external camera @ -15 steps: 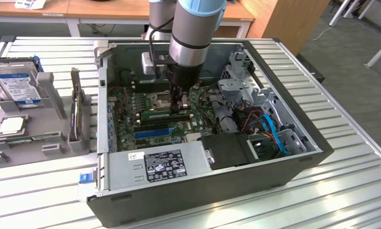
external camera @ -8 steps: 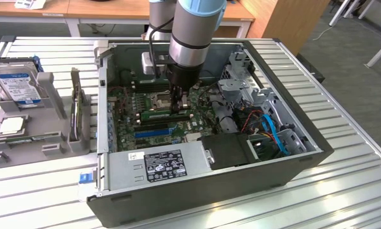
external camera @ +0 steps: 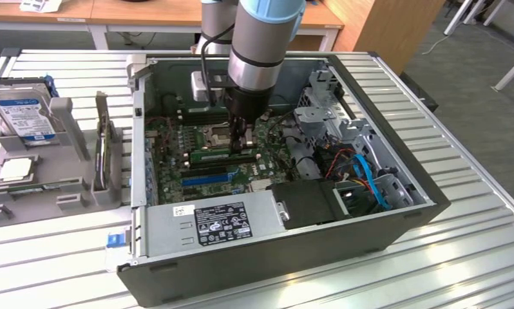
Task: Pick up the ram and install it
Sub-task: 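Insert the ram into the slot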
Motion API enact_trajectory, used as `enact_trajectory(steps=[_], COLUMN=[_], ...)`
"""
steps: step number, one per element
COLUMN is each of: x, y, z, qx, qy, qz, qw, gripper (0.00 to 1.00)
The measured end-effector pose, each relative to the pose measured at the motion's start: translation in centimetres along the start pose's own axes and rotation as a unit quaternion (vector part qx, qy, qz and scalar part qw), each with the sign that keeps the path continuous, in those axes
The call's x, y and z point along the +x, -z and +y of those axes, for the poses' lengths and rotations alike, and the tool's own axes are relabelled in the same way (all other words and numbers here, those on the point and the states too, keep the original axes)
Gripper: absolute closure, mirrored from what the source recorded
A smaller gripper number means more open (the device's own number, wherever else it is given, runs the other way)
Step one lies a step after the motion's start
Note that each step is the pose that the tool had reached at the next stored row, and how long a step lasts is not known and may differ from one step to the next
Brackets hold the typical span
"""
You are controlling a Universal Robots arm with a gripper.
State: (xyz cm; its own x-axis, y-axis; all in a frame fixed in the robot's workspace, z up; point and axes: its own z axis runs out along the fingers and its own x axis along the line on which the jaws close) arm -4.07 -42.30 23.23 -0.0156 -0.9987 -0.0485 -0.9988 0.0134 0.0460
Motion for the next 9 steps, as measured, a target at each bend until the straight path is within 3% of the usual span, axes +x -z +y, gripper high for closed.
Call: enact_trajectory(steps=[9], x=[0.01], y=[-0.06], z=[0.00], qx=[-0.0001], qy=[0.000], qz=[0.0003], qw=[1.0000], gripper=[0.88])
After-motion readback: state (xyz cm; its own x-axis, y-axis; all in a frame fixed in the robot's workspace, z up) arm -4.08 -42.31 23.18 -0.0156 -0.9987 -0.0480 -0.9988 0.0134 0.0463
